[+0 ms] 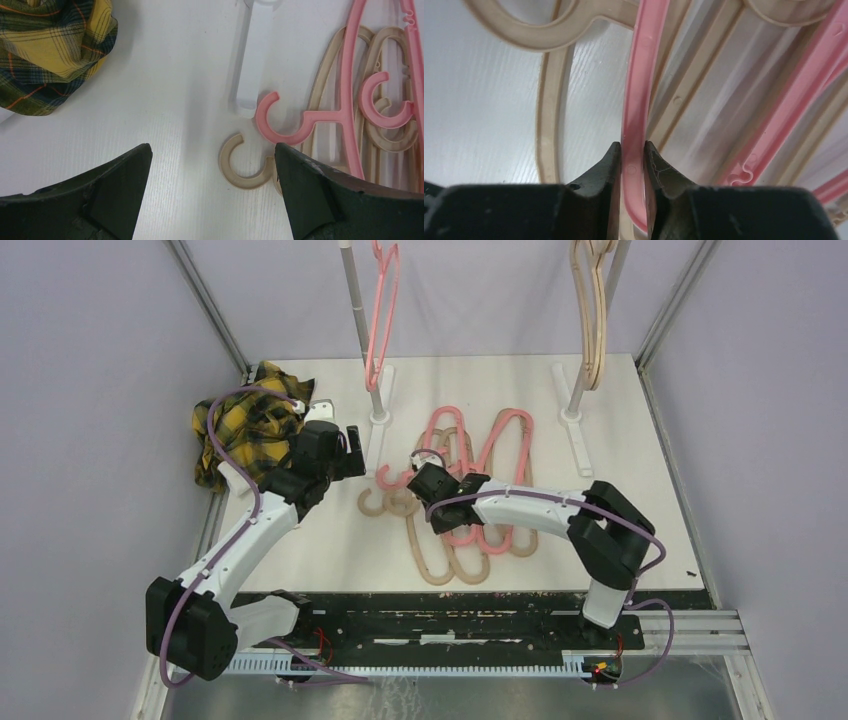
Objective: Organize the hangers
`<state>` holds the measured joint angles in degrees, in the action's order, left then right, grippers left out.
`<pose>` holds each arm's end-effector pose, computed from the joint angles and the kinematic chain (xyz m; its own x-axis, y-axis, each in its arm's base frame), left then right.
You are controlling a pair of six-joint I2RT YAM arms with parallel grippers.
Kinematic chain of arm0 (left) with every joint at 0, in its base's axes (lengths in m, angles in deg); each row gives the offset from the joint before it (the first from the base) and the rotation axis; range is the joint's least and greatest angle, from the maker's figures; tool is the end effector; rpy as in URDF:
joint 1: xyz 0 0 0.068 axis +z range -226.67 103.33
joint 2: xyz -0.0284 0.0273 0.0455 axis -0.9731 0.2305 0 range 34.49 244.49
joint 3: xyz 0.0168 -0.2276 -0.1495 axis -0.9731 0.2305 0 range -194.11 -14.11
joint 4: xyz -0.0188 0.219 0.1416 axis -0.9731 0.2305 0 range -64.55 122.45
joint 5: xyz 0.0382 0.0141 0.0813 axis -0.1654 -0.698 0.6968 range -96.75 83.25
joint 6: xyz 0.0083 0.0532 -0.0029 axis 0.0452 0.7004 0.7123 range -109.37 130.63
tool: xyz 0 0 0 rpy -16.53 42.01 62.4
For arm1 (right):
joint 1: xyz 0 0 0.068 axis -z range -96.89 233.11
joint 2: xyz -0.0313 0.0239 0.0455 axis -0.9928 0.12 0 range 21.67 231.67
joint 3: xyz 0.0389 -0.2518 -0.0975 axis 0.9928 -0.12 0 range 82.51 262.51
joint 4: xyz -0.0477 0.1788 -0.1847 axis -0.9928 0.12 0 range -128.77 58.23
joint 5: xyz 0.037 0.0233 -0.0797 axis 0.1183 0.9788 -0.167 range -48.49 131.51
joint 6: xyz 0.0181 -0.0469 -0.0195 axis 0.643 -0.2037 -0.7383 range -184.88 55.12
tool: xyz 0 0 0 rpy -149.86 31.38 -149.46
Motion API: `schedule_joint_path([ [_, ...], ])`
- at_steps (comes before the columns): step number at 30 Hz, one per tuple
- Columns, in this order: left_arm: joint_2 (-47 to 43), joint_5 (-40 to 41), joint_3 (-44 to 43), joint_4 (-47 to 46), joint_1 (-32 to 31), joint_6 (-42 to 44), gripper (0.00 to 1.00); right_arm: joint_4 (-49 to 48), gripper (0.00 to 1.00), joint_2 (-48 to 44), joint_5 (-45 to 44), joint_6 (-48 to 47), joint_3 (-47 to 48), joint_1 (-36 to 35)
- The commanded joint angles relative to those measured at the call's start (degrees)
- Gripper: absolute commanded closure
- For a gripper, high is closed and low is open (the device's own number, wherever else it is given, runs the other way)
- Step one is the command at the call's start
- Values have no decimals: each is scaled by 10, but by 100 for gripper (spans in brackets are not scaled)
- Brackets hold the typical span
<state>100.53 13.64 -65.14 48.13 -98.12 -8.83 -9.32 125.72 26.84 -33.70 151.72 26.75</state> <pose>0.2372 -0.0799 0.2836 -0.5652 -0.1135 -0.8171 -0.1084 0.9921 -0.0628 0.2105 0.3000 0.1812 -0.8124 -0.3171 -0.4893 -0.3787 0.9251 0.0293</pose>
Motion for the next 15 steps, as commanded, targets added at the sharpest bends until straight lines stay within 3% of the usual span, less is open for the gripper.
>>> schedule_joint_path([
  [1,-17,1,-14,-9,3,30,1,7,78,-101,6,-1,-6,0],
  [9,-17,-1,-14,-14,4,23,1,-13,77,-200,93,12,-25,4],
  [15,-23,2,-11,-13,4,24,1,21,81,-226,-8,3,-43,4],
])
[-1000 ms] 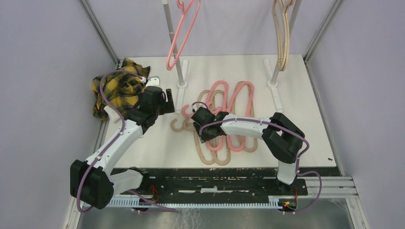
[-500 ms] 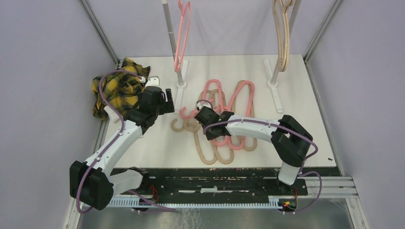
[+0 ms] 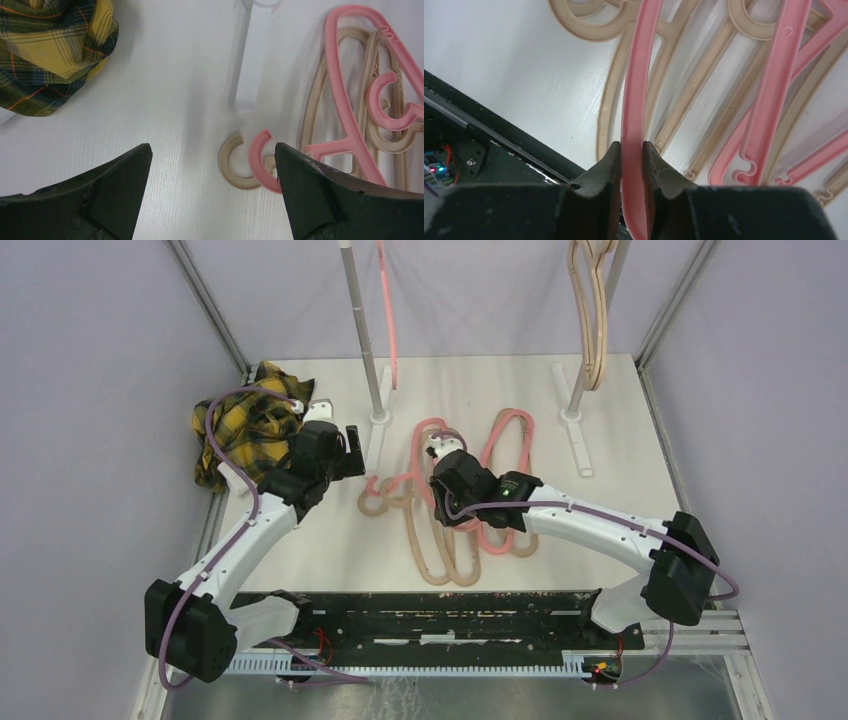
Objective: Organize the hangers
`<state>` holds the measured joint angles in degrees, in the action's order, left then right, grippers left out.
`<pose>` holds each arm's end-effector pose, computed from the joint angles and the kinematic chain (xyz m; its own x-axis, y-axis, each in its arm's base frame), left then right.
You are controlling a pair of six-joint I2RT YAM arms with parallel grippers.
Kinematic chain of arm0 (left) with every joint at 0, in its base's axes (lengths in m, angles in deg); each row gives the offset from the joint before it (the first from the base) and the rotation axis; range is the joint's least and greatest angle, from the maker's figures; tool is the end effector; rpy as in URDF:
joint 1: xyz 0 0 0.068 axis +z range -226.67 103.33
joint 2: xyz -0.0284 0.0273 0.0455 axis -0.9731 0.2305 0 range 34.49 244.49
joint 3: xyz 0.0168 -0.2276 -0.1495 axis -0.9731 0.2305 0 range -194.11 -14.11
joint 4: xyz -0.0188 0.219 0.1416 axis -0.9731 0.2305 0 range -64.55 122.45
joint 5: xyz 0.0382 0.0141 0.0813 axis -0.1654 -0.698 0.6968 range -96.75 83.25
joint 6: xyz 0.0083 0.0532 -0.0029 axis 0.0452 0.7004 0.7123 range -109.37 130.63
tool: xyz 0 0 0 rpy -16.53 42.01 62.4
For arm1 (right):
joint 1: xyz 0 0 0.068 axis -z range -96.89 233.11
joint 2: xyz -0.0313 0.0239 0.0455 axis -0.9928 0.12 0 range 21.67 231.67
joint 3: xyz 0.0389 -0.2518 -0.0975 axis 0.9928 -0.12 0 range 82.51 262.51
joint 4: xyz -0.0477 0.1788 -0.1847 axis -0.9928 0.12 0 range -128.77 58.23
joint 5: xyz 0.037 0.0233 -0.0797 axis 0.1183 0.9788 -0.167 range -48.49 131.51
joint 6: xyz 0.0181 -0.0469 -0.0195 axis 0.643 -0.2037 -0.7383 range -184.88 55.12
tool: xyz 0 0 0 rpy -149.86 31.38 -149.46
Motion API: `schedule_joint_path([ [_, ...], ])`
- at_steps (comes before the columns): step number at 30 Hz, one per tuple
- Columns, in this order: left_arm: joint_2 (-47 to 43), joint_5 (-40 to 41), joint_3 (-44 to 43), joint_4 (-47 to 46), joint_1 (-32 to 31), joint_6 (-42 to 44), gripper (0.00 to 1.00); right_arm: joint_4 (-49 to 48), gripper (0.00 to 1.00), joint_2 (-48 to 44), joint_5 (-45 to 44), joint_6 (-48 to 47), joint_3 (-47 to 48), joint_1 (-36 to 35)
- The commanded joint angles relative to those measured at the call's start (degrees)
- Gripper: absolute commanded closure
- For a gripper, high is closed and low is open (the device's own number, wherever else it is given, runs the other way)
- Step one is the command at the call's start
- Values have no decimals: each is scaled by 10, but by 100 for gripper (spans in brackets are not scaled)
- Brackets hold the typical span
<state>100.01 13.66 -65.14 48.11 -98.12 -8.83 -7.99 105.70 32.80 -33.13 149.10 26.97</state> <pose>0.2357 -0.0793 0.2857 -0.5580 -0.1163 -0.8217 -0.1081 0.9919 -0.0670 0.1811 0.2601 0.2785 -0.7556 -0.1928 -0.6260 -0.4316 0.8654 0.2544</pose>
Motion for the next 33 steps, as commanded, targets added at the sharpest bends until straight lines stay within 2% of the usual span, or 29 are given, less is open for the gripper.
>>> schedule_joint_path([
  [1,-18,1,-11,-13,3,24,1,2,82,-26,-86,-7,-26,2],
  [7,-20,1,-8,-13,4,24,1,-38,87,15,-184,-32,-38,6],
  [12,-18,3,-8,-13,4,26,1,-80,98,31,-223,-34,-31,8],
  [15,-19,6,-7,-13,3,28,1,-81,99,31,-225,-38,-23,15],
  [20,-18,7,-7,-13,3,29,1,-80,99,2,-171,-22,-33,30],
  [26,-18,9,-6,-13,3,29,1,-108,99,-111,-68,49,-94,58],
  [33,-11,4,-11,-14,3,26,1,-31,99,-199,-2,60,-65,72],
])
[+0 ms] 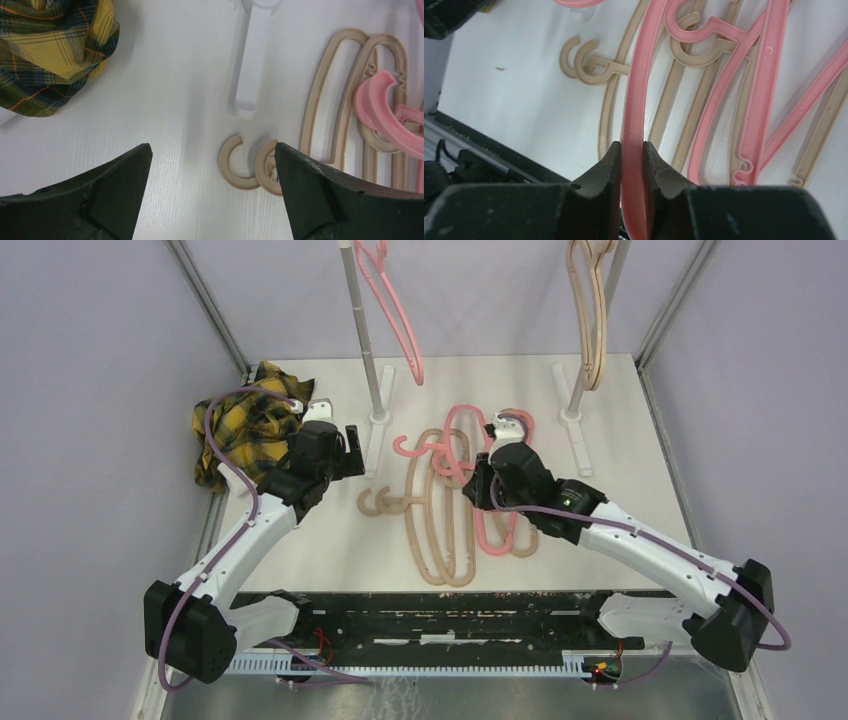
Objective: Organize the hangers
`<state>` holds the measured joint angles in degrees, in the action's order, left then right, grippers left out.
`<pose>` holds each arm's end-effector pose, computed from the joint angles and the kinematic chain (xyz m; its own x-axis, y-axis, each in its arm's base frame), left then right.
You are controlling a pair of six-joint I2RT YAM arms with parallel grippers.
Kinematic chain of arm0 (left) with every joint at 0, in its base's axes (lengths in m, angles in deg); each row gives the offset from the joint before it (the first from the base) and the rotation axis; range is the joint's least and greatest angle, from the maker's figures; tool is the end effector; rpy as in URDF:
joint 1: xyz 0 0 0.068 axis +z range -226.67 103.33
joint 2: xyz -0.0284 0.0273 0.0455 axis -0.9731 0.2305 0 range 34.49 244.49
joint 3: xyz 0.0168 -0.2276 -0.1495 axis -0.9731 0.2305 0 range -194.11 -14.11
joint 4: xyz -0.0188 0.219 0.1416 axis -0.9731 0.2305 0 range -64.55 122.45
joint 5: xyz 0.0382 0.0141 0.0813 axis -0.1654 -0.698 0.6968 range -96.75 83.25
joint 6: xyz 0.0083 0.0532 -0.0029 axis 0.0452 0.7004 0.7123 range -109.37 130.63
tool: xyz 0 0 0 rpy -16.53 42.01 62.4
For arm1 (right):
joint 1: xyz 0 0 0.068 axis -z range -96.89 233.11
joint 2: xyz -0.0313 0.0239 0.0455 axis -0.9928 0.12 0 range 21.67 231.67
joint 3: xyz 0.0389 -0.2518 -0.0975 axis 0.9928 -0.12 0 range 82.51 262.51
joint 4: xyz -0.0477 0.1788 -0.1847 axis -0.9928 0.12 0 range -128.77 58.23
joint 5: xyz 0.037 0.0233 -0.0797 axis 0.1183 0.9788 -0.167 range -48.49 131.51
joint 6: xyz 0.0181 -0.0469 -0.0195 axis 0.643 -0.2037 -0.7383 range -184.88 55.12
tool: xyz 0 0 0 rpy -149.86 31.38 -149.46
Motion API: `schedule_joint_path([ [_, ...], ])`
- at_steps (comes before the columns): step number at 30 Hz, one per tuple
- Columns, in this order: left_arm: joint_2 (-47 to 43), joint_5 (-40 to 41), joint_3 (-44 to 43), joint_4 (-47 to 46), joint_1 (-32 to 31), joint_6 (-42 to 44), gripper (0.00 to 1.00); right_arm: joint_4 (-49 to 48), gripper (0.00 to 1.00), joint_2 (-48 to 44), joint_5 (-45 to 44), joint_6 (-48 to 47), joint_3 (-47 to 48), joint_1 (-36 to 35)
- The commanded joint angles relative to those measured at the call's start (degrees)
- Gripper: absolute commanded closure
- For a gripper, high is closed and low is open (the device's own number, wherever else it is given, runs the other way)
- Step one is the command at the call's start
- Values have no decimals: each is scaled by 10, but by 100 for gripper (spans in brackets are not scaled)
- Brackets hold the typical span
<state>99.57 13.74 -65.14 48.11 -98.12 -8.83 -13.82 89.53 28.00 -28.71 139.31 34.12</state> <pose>0.2345 -0.0788 0.2875 -0.5517 -0.1186 -0.8256 -0.1087 0.9916 -0.0698 0.1771 0.1909 0.3061 -0.6712 0.1024 -0.7341 -0.2646 0.8921 0.3664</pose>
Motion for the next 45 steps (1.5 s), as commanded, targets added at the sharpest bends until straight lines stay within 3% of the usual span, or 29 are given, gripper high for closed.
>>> schedule_joint_path([
  [1,-6,2,-11,-14,3,26,1,44,99,-47,46,16,39,1],
  [10,-7,-7,-14,-17,4,21,1,107,100,-168,31,36,50,39],
  [15,-8,-13,-14,-18,3,18,1,130,99,-145,41,21,35,44],
  [21,-16,-7,-7,-18,3,20,1,12,99,-118,106,70,-100,44],
  [27,-10,-10,-12,-17,3,21,1,3,99,-115,91,72,-96,44],
  [32,-10,-11,-10,-20,3,19,1,-3,99,-75,98,63,-120,45],
  [40,-14,-10,-11,-17,3,21,1,-64,99,63,90,32,-152,44],
  [45,-14,-7,-13,-15,3,21,1,-82,83,107,72,18,-151,44],
])
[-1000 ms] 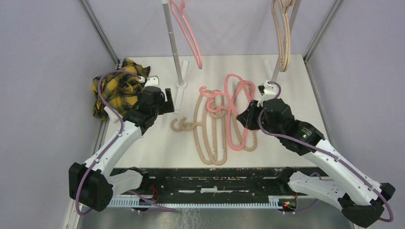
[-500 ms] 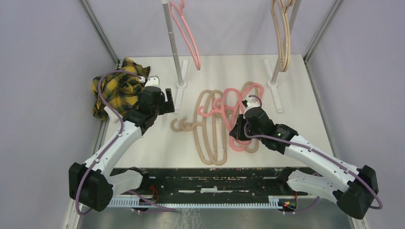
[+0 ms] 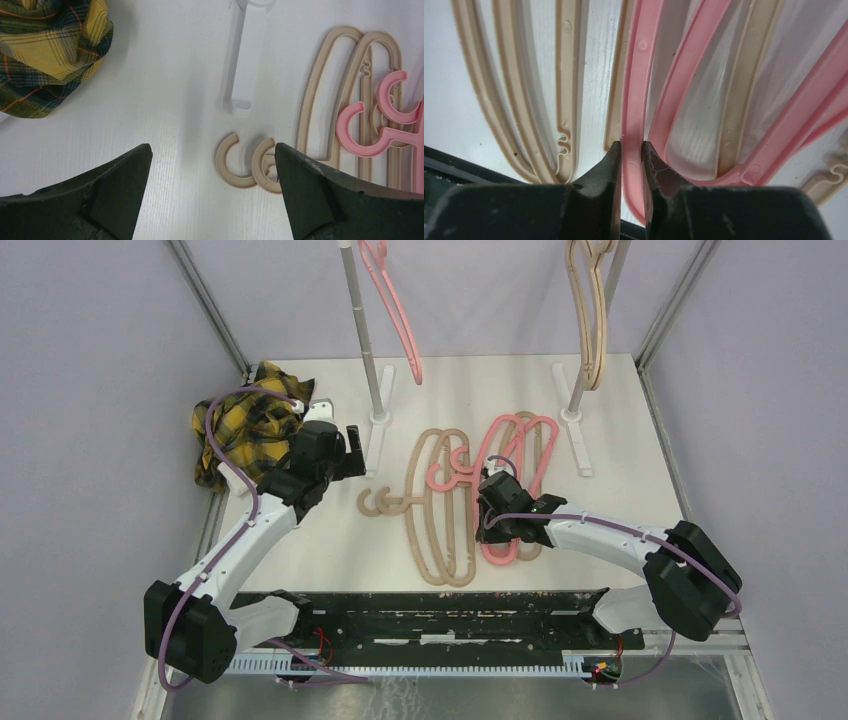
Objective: Organize the hangers
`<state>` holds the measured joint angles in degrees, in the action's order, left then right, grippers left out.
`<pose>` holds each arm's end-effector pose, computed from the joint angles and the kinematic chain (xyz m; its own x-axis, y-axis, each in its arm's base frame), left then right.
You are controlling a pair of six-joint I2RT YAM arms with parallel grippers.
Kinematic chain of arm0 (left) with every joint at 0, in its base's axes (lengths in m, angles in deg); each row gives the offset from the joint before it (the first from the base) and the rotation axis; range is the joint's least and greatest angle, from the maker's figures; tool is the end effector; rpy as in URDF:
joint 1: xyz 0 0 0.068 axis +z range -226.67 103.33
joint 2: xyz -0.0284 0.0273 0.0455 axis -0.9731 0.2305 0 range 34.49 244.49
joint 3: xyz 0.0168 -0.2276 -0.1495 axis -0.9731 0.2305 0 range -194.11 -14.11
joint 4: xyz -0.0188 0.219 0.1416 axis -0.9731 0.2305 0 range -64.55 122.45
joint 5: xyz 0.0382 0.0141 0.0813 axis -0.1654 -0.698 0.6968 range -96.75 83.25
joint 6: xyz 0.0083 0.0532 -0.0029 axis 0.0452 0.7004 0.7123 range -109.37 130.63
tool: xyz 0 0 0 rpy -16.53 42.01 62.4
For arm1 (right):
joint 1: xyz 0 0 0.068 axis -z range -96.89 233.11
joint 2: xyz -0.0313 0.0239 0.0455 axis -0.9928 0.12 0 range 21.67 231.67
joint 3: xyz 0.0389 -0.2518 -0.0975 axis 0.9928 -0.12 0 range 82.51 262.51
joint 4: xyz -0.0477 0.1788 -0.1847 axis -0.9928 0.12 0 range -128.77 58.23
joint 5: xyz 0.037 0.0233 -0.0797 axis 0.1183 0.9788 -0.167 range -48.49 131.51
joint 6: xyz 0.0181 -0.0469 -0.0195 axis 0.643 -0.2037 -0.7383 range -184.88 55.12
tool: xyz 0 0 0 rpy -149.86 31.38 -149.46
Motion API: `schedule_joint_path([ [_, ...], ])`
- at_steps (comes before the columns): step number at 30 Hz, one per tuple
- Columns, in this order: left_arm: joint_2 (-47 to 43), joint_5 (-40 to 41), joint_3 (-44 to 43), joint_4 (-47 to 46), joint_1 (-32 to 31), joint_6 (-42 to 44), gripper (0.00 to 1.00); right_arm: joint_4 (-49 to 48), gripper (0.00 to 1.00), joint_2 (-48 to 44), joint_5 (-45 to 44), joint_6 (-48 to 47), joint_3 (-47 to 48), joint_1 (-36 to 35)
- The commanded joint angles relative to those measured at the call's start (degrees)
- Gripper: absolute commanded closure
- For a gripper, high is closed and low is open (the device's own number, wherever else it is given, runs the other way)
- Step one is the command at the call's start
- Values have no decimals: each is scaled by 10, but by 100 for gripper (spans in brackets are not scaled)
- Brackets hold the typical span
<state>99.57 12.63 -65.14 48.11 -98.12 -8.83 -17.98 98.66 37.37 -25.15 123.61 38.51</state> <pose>0.2344 -0.0794 0.2874 -0.5570 -0.1189 -0.8220 -0.0936 0.9924 -0.0801 0.1829 0.1767 0.1842 -0.8871 0.0203 -0.4611 -0.1367 0.9426 0.3046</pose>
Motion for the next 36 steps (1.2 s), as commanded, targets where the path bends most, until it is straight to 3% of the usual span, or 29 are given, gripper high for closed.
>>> schedule_joint_path([
  [1,-14,3,-13,-15,3,21,1,-41,78,21,-25,-22,8,0],
  [8,-11,6,-14,-13,3,23,1,-31,57,47,-38,-40,28,0],
  [16,-11,10,-12,-13,4,25,1,-33,54,71,-54,-37,35,-1],
  [22,-13,10,-11,-12,3,28,1,-34,64,77,-102,-32,27,-7],
  [28,-14,12,-11,-12,3,28,1,-38,84,52,-149,-24,5,-17],
  [33,-14,12,-12,-12,3,28,1,15,98,-33,-139,-29,28,-16],
  [36,-16,14,-13,-12,4,27,1,66,99,-116,-117,-28,68,-16],
])
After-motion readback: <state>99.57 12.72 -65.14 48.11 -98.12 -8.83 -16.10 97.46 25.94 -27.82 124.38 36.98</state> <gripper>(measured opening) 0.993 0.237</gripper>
